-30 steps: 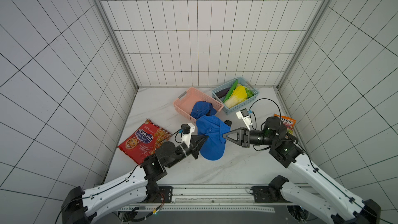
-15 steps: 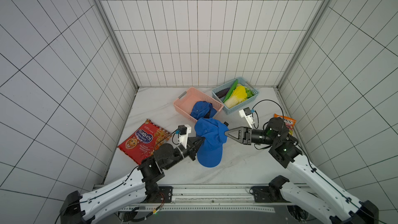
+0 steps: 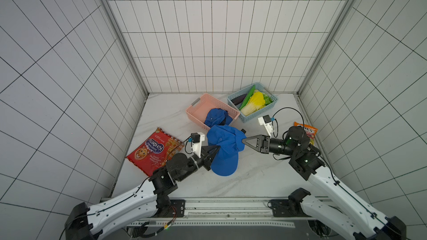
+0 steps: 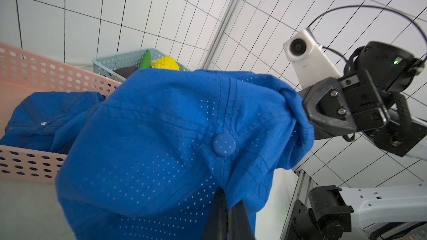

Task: Turn the baseball cap inside out
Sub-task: Turn over the baseball cap.

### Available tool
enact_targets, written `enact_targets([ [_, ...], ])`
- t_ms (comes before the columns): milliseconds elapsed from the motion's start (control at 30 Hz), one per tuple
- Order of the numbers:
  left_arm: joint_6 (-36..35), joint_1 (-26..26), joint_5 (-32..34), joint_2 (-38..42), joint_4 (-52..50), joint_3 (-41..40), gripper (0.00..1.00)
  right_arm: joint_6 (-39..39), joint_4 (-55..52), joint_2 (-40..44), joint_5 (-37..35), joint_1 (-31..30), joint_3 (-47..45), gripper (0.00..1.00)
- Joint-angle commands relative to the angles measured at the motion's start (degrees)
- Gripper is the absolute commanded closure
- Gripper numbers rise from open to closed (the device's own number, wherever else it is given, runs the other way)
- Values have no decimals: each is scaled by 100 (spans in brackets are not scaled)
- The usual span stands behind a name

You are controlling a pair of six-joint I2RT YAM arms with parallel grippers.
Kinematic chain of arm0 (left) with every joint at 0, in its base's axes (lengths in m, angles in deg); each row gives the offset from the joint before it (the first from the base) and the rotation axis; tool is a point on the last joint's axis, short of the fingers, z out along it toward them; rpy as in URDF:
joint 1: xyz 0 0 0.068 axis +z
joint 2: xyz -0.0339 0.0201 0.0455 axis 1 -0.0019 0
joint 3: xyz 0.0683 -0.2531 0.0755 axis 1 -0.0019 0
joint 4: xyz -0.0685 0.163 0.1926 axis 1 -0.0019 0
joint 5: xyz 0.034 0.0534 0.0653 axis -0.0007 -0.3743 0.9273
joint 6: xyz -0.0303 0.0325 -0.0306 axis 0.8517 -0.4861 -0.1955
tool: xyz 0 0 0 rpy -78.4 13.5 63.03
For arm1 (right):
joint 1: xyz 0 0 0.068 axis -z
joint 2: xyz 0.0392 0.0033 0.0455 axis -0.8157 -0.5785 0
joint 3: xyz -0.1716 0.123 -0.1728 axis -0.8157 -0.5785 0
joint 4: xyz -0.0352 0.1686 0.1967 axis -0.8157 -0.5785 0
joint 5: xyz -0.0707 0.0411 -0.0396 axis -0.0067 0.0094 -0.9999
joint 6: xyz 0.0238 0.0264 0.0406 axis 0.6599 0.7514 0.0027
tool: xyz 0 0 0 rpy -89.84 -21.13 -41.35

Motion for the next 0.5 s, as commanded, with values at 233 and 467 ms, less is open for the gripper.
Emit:
enact_targets([
  [233, 464, 58, 696, 1224, 3, -542, 100, 358, -232, 42, -234, 382, -565, 100],
  [467, 558, 67, 467, 1015, 144, -291, 100, 123, -552, -396, 63, 329, -741, 100],
])
